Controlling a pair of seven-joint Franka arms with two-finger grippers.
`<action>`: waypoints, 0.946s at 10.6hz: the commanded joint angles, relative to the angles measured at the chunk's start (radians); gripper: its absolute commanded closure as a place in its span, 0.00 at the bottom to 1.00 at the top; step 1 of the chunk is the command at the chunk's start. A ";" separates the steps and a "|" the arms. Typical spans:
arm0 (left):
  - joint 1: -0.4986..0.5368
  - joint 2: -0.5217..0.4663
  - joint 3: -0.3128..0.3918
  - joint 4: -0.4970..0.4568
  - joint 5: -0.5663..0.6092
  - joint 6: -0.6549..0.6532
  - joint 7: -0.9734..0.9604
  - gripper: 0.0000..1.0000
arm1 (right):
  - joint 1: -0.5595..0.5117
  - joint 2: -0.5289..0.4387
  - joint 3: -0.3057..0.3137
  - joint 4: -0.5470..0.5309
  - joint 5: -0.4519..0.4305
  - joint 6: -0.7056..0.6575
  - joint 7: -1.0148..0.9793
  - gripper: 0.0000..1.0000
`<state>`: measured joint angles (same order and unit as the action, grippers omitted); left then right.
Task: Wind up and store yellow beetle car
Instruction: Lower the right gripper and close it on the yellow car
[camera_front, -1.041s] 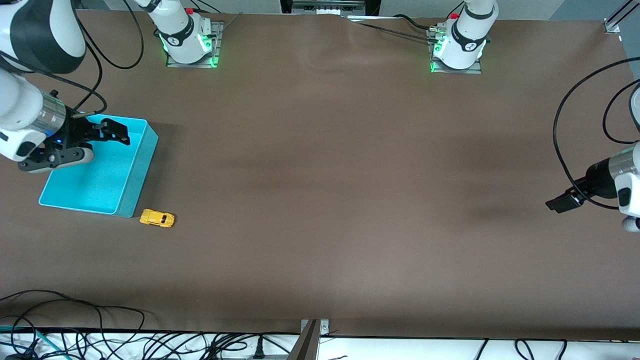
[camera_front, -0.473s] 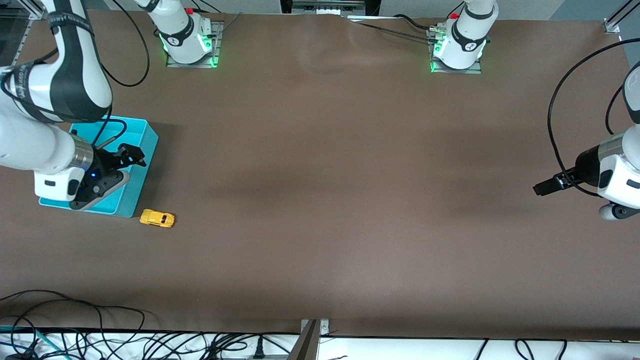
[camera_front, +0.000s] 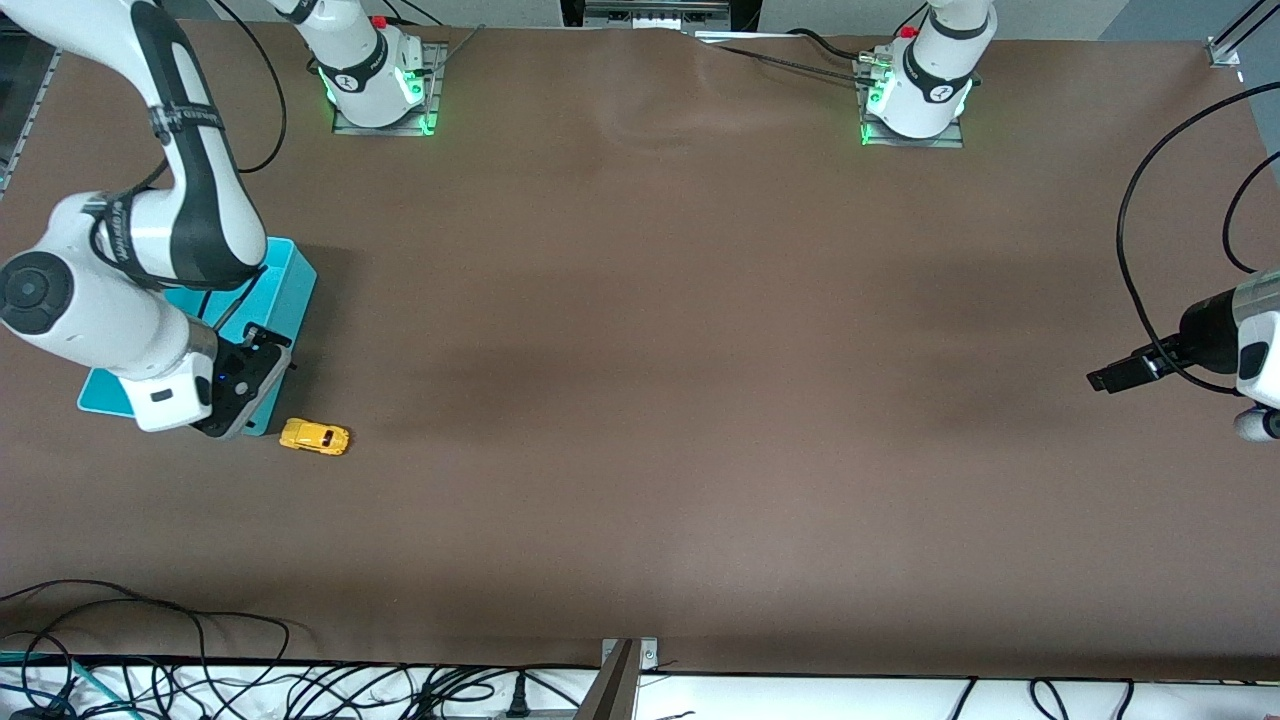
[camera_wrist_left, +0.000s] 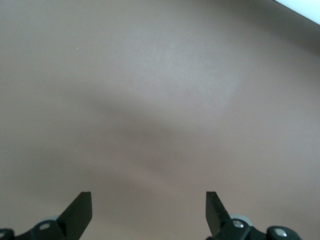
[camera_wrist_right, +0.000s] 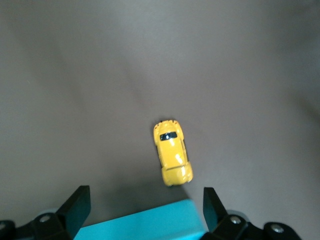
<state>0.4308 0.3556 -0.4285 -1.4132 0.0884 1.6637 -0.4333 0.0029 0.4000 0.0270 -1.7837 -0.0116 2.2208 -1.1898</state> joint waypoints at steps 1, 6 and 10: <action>-0.001 0.006 0.001 0.010 -0.019 -0.009 0.027 0.00 | -0.004 0.054 0.005 -0.013 -0.010 0.092 -0.167 0.00; -0.007 0.011 -0.001 0.013 -0.021 -0.006 0.027 0.00 | -0.043 0.167 0.007 -0.062 0.001 0.287 -0.355 0.00; -0.007 0.016 -0.002 0.013 -0.021 -0.005 0.027 0.00 | -0.054 0.195 0.008 -0.056 0.004 0.323 -0.376 0.00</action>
<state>0.4253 0.3652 -0.4325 -1.4133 0.0883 1.6639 -0.4291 -0.0425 0.5982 0.0257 -1.8357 -0.0115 2.5312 -1.5451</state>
